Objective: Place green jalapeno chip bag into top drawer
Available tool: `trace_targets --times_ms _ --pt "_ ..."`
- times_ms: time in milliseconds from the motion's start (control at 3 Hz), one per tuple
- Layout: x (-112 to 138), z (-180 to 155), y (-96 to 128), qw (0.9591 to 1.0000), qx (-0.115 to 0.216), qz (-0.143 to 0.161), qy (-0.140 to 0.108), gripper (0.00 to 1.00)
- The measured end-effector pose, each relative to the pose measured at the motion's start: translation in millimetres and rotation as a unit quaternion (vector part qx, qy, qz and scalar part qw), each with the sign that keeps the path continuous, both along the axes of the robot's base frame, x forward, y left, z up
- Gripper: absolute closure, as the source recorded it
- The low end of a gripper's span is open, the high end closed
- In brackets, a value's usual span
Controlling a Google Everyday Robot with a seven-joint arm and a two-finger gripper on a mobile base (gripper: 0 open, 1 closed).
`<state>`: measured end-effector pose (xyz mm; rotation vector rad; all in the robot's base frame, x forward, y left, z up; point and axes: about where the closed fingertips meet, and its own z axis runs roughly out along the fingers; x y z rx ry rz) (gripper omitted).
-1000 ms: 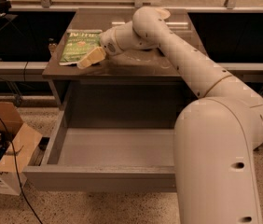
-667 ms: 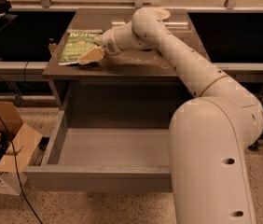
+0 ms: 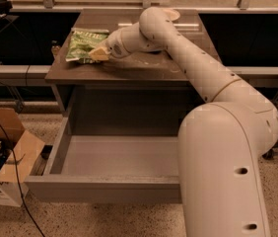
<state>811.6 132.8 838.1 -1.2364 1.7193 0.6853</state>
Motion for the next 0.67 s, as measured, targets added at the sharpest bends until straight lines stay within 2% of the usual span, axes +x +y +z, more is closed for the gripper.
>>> trace_targets --times_ms 333,667 --pt "-5.9 19.2 0.7 0.9997 -0.006 0.006 -0.024 0.96" --pt "-19.2 41.2 1.3 0.9984 -0.009 0.021 -0.051 1.0"
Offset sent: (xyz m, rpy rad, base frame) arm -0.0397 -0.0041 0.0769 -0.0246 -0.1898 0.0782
